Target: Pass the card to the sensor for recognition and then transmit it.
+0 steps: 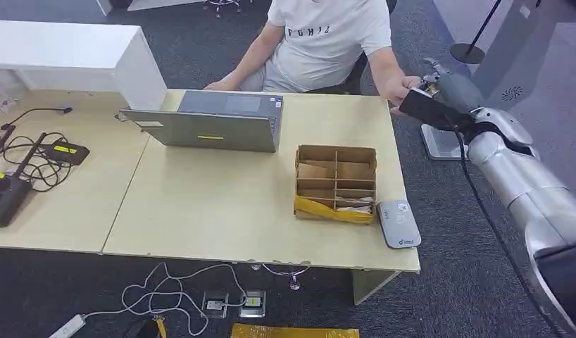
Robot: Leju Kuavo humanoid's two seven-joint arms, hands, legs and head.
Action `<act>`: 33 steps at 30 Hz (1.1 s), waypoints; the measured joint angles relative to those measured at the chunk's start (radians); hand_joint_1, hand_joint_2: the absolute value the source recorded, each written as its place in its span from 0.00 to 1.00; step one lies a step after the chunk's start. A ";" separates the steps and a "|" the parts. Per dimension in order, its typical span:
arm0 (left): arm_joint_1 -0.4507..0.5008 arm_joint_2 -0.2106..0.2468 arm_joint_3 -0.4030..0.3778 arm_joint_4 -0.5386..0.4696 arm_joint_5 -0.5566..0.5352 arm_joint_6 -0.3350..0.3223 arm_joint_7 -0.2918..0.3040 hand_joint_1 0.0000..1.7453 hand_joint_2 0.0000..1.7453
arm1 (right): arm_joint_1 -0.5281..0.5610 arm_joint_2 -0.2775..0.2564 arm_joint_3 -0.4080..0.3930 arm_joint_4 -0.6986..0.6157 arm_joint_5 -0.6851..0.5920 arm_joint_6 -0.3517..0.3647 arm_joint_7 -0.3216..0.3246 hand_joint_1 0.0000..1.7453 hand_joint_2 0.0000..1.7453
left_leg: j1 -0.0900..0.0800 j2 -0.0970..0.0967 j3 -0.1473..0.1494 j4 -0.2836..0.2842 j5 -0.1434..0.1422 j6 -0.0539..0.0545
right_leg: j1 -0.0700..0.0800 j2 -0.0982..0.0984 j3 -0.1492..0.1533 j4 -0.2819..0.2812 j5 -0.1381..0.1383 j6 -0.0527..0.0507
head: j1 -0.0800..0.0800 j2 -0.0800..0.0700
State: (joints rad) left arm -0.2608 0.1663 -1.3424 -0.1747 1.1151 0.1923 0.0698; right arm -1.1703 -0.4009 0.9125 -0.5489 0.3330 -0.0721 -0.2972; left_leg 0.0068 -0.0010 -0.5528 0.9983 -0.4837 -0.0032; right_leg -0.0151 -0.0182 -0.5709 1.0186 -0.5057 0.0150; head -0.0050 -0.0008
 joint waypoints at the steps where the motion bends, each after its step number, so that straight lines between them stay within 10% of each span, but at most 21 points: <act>1: 0.000 0.000 0.000 0.000 0.000 0.000 0.000 0.00 0.00 | 0.000 0.002 0.001 0.005 0.000 0.000 0.000 1.00 1.00 | 0.000 0.000 0.000 0.000 0.000 0.000 | 0.000 0.000 0.000 0.000 0.000 0.000 | 0.000 0.000; 6: 0.000 0.000 0.000 0.000 0.000 0.000 0.000 0.00 0.00 | 0.001 0.009 0.007 0.018 0.000 0.000 0.000 1.00 1.00 | 0.000 0.000 0.000 0.000 0.000 0.000 | 0.000 0.000 0.000 0.000 0.000 0.000 | 0.000 0.000; 7: 0.000 0.000 0.000 0.000 0.000 0.000 0.000 0.00 0.00 | 0.002 0.010 0.009 0.021 0.002 -0.002 0.001 0.83 1.00 | 0.000 0.000 0.000 0.000 0.000 0.000 | 0.000 0.000 0.000 0.000 0.000 0.000 | 0.000 0.000; 8: 0.000 0.000 0.000 0.000 0.000 0.000 0.000 0.00 0.00 | 0.003 0.011 0.011 0.024 0.002 -0.003 0.001 0.09 1.00 | 0.000 0.000 0.000 0.000 0.000 0.000 | 0.000 0.000 0.000 0.000 0.000 0.000 | 0.000 0.000; 9: 0.000 0.000 0.000 0.000 0.000 0.000 0.002 0.00 0.00 | 0.004 0.012 0.013 0.029 0.003 -0.006 0.001 0.00 1.00 | 0.000 0.000 0.000 0.000 0.000 0.000 | 0.000 0.000 0.000 0.000 0.000 0.000 | 0.000 0.000; 33: 0.018 0.001 0.000 0.000 0.027 0.020 0.008 0.00 0.00 | 0.065 -0.027 -0.028 -0.086 0.096 -0.012 0.167 0.00 1.00 | 0.000 0.000 0.001 0.000 0.000 0.000 | 0.000 0.001 0.000 0.000 0.000 0.000 | 0.000 0.000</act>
State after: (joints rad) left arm -0.2429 0.1671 -1.3424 -0.1747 1.1425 0.2125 0.0774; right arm -1.1057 -0.4277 0.8846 -0.6349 0.4287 -0.0839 -0.1305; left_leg 0.0067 -0.0007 -0.5519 0.9985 -0.4837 -0.0033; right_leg -0.0151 -0.0173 -0.5710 1.0185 -0.5056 0.0149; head -0.0050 -0.0008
